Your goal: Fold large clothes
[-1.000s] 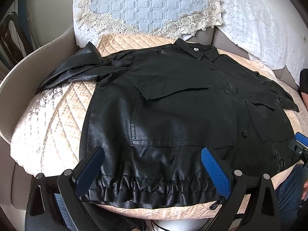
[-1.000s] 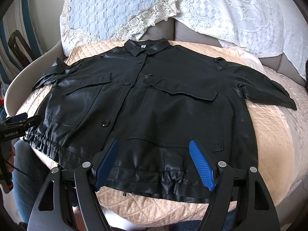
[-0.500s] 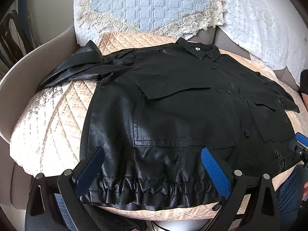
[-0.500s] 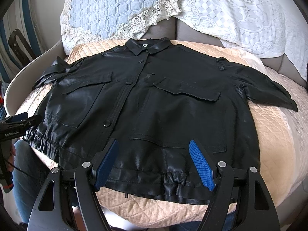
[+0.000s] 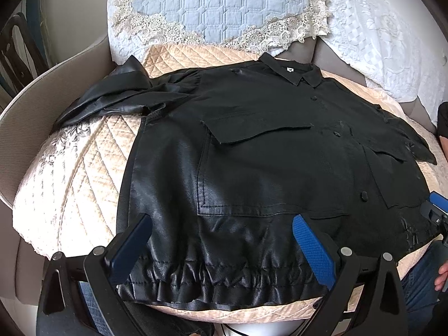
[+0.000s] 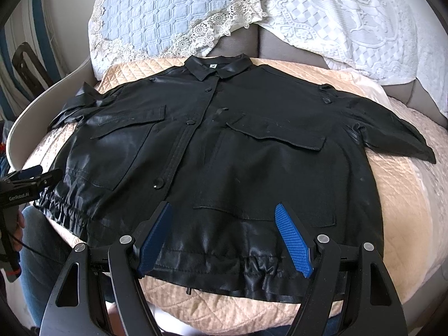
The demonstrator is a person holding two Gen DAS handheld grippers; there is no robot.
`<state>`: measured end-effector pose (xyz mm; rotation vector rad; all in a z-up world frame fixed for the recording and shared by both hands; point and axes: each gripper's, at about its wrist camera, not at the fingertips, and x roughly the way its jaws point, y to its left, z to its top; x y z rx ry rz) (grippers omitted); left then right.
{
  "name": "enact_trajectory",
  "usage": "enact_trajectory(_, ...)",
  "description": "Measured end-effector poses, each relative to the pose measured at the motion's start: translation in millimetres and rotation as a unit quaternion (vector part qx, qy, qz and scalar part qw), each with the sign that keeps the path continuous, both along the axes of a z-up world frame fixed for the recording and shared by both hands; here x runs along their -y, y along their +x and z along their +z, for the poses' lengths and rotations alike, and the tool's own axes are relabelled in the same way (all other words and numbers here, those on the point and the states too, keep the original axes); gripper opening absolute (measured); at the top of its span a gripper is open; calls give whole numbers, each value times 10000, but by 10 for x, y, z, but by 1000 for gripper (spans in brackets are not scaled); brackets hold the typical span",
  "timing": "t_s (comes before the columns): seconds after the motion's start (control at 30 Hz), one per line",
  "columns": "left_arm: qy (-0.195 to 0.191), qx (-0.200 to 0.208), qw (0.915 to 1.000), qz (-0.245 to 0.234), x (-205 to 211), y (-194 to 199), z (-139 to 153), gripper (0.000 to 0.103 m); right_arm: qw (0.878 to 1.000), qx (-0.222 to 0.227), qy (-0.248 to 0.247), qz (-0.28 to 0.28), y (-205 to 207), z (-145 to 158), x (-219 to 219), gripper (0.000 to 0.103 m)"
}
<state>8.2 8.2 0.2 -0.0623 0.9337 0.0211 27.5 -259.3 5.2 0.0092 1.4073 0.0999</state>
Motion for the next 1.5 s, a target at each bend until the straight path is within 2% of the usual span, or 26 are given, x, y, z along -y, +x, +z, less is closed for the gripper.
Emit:
enact_trajectory(0.43,42,-76,10000,-43,-32,68,-34,102,9999,-32,134,74,72,-61,-74,76)
enact_trajectory(0.87,-368,-52,9993,48,-227,189,-37,102,9997,-45,171,197,250,-162,-165,76)
enact_trajectory(1.0,-335,69,9992,197,-403,299,-1,97,9992,18,217,350,360,-206,-292,76)
enact_trajectory(1.1,-438,108,9985,305,-617,426,16,96,9985,53,282,466,449,-246,-407,76)
enact_trajectory(1.3,-390,371,9936,996,-1248,711,101,88,9966,94,409,708,590,-313,-634,76)
enact_trajectory(1.37,-431,472,9894,1304,-1538,817,119,87,9960,83,443,778,624,-346,-695,76)
enact_trajectory(1.5,-644,605,9741,2079,-2281,1079,71,87,9953,3,466,848,654,-424,-758,76)
